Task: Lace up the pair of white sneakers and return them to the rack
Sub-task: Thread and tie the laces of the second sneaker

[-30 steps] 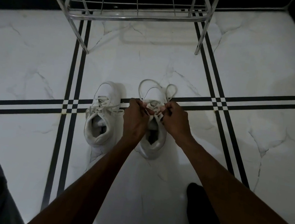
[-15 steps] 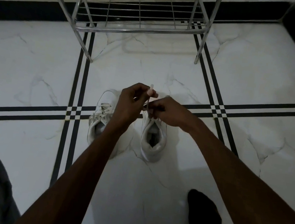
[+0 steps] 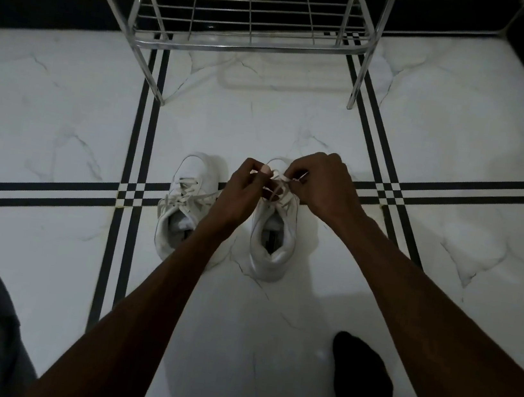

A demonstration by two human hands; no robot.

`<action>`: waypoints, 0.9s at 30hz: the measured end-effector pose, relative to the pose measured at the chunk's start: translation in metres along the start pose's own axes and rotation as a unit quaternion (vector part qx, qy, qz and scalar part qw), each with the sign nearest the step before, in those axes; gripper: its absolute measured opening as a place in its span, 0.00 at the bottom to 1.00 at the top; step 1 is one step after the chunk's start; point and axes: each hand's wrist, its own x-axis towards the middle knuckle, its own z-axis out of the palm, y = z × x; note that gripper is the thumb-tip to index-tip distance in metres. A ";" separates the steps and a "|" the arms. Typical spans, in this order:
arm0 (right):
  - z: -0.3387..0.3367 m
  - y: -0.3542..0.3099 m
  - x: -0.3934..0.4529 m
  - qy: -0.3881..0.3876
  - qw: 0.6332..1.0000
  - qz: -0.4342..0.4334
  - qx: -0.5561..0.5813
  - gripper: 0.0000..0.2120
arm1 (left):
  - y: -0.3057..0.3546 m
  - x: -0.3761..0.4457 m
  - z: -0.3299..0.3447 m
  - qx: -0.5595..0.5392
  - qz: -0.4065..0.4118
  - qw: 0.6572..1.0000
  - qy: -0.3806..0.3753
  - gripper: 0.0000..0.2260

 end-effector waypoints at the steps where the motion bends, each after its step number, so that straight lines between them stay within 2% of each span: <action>1: 0.003 -0.001 -0.001 0.022 1.000 0.004 0.008 0.05 | -0.002 0.000 0.000 0.000 -0.004 1.000 0.007 0.13; 4: 0.009 -0.004 -0.002 0.057 0.993 0.042 0.092 0.03 | -0.007 -0.002 -0.002 0.016 -0.008 1.000 0.008 0.08; 7: 0.011 -0.003 -0.002 0.055 0.973 0.097 0.200 0.06 | -0.006 -0.001 -0.002 0.039 0.010 0.999 0.004 0.16; 10: 0.007 -0.005 -0.005 0.016 0.928 0.148 0.340 0.10 | -0.003 0.000 -0.003 0.076 0.021 0.997 0.021 0.24; 11: 0.006 -0.006 -0.006 0.001 0.910 0.161 0.383 0.11 | -0.004 0.002 -0.004 0.094 0.023 0.995 0.022 0.22; 13: 0.005 -0.007 -0.006 -0.015 0.881 0.181 0.437 0.13 | -0.006 0.007 -0.006 0.159 0.026 0.986 0.041 0.10; 15: 0.003 -0.007 -0.005 -0.024 0.866 0.207 0.454 0.12 | -0.003 0.009 -0.010 0.183 0.019 0.981 0.061 0.08; 17: 0.000 -0.004 -0.004 -0.038 0.848 0.239 0.471 0.10 | 0.003 0.006 -0.020 0.098 -0.005 0.994 0.054 0.11; 19: -0.004 -0.001 -0.002 -0.053 0.814 0.275 0.508 0.09 | 0.010 0.000 -0.035 -0.011 -0.012 0.998 0.059 0.12; 21: -0.006 0.004 -0.001 -0.052 0.783 0.300 0.543 0.07 | 0.015 -0.004 -0.054 -0.044 -0.004 0.996 0.072 0.15; 24: -0.007 0.014 -0.004 -0.042 0.770 0.336 0.540 0.05 | 0.012 -0.007 -0.074 0.026 0.001 0.992 0.120 0.18; 27: -0.001 0.040 -0.011 -0.010 0.772 0.442 0.457 0.06 | -0.002 -0.006 -0.090 0.232 0.025 0.955 0.182 0.20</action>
